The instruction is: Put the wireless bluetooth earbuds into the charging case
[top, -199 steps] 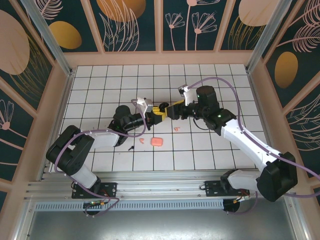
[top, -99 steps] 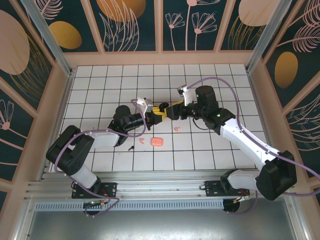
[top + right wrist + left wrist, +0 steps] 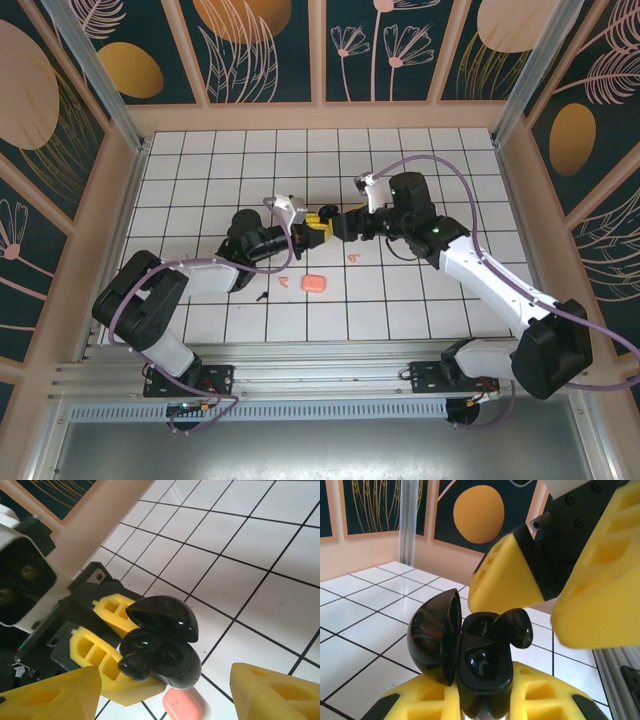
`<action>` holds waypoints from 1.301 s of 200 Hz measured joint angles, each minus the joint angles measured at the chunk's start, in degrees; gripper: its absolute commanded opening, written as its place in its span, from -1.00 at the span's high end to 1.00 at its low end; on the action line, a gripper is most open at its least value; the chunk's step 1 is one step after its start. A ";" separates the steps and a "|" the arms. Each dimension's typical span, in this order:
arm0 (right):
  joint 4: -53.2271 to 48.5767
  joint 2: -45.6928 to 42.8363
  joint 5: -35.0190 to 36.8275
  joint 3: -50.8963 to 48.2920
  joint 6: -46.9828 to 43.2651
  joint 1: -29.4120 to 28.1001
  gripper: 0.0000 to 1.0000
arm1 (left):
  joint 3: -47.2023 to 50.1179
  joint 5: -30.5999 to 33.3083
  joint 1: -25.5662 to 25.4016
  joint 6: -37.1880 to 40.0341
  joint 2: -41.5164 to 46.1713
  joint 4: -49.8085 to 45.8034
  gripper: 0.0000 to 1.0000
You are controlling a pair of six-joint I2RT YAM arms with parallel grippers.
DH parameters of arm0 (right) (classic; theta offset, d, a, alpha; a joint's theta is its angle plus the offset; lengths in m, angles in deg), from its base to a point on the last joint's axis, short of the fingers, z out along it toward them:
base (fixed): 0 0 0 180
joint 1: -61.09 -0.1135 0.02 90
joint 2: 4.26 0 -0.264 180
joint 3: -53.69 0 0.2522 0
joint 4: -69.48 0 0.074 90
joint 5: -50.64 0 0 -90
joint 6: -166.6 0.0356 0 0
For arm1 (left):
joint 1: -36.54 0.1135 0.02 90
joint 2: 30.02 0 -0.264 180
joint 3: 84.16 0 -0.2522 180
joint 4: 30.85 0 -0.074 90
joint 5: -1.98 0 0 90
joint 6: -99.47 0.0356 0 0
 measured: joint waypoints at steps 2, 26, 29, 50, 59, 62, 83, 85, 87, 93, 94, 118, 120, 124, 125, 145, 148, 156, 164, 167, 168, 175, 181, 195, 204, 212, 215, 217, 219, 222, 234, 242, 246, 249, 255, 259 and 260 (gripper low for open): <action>-0.04 0.04 0.02 0.00 -0.02 0.00 -0.38 | -0.07 0.00 0.00 0.02 0.00 -0.04 0.84; -0.66 0.28 0.13 0.00 -0.02 0.00 -0.38 | -0.90 0.02 0.00 0.42 0.00 -0.85 0.84; -0.66 0.28 0.13 0.00 0.00 0.00 -0.38 | -0.98 0.00 0.00 0.44 0.00 -0.98 0.84; -0.61 0.28 0.04 0.00 0.02 0.00 -0.38 | -1.16 0.04 0.00 0.74 0.02 -1.55 0.83; -0.57 0.28 -0.04 0.00 0.00 0.00 -0.38 | -1.18 0.15 0.00 0.79 0.02 -1.99 0.84; -0.52 0.28 -0.07 0.00 0.00 0.00 -0.38 | -1.20 0.17 0.00 0.81 0.04 -2.14 0.84; -0.39 0.28 -0.20 0.00 0.00 0.00 -0.38 | -1.29 0.20 0.00 0.79 0.04 -2.97 0.83; -0.39 0.28 -0.20 0.00 0.00 0.00 -0.38 | -1.29 0.20 0.00 0.79 0.04 -3.08 0.84; -0.39 0.28 -0.20 0.00 0.00 0.00 -0.38 | -1.31 0.20 0.00 0.79 0.04 -3.13 0.84; -0.42 0.28 -0.20 0.00 0.02 0.00 -0.38 | -1.40 0.20 0.00 0.79 0.04 -3.39 0.83; -0.39 0.28 -0.20 0.00 0.02 0.00 -0.38 | -1.40 0.20 0.00 0.79 0.04 -3.45 0.83; 0.00 0.20 -0.61 0.00 0.09 0.00 -0.38 | -1.55 0.22 0.00 0.81 0.28 -4.39 0.84; 0.04 0.17 -0.63 0.00 0.09 0.00 -0.38 | -1.55 0.22 0.00 0.81 0.33 -4.48 0.84; 0.26 0.15 -0.66 0.00 0.15 0.00 -0.37 | -1.55 0.22 0.00 0.81 0.46 -4.61 0.84; 0.31 0.15 -0.66 0.00 0.20 0.00 -0.37 | -1.55 0.22 0.00 0.81 0.48 -4.61 0.84; 0.98 -0.33 -1.05 0.00 0.98 0.70 -0.34 | -1.55 0.44 0.00 1.05 1.11 -5.16 0.84; 0.98 -0.46 -1.05 0.00 1.20 0.87 -0.34 | -1.55 0.46 0.00 1.16 1.22 -5.29 0.84; 0.96 -0.74 -1.05 0.00 1.51 1.25 -0.32 | -1.55 0.63 0.00 1.46 1.49 -5.68 0.84; 0.87 -1.07 -1.03 0.00 1.84 1.49 -0.30 | -1.66 0.72 0.00 1.95 1.57 -6.08 0.84; 0.83 -1.16 -1.03 0.00 1.97 1.53 -0.30 | -1.77 0.87 0.00 2.12 1.60 -6.29 0.84; 0.81 -1.20 -1.03 0.00 2.14 1.51 -0.30 | -1.79 0.87 0.00 2.12 1.60 -6.34 0.84; 0.59 -1.49 -1.03 0.00 2.69 1.51 -0.29 | -2.12 1.07 0.00 2.45 1.60 -7.06 0.84; 0.33 -1.73 -1.03 0.04 2.91 1.51 -0.29 | -2.43 1.14 0.00 2.78 1.60 -7.54 0.84; -0.98 -2.16 -1.01 0.66 3.85 1.51 -0.30 | -3.10 1.33 0.00 3.41 1.60 -8.46 0.84; -1.86 -2.25 -0.74 1.36 4.22 1.49 -0.31 | -3.52 1.42 0.00 3.61 1.60 -8.79 0.84; -2.86 -2.32 -0.42 2.14 4.42 1.44 -0.32 | -3.85 1.49 0.00 3.76 1.60 -8.90 0.84; -3.21 -2.32 -0.28 2.43 4.44 1.42 -0.33 | -3.96 1.49 0.00 3.78 1.60 -8.94 0.84; -3.48 -2.32 -0.20 2.62 4.48 1.40 -0.33 | -4.00 1.49 0.00 3.78 1.60 -8.94 0.84; -3.67 -2.34 -0.11 2.78 4.59 1.38 -0.34 | -4.07 1.49 0.00 3.78 1.60 -8.94 0.84; -3.91 -2.38 0.00 3.02 4.57 1.38 -0.34 | -4.15 1.49 0.00 3.78 1.60 -8.94 0.84; -4.81 -2.43 0.46 3.58 4.59 1.40 -0.38 | -4.48 1.49 0.00 3.78 1.57 -8.94 0.84; -5.38 -2.43 0.81 3.80 4.66 1.38 -0.40 | -4.72 1.49 0.00 3.78 1.57 -8.94 0.84; -5.62 -2.40 0.96 3.87 4.79 1.38 -0.40 | -4.81 1.46 0.00 3.78 1.57 -8.92 0.84; -5.81 -2.40 0.98 3.89 4.74 1.40 -0.40 | -4.90 1.49 0.00 3.78 1.57 -8.92 0.84; -6.27 -2.40 1.16 3.98 4.81 1.40 -0.41 | -4.98 1.46 0.00 3.78 1.57 -8.87 0.84; -6.60 -2.38 1.29 4.07 4.85 1.40 -0.41 | -5.01 1.49 0.00 3.78 1.57 -8.85 0.84; -6.71 -2.38 1.33 4.07 4.85 1.38 -0.41 | -5.01 1.49 0.00 3.78 1.57 -8.85 0.84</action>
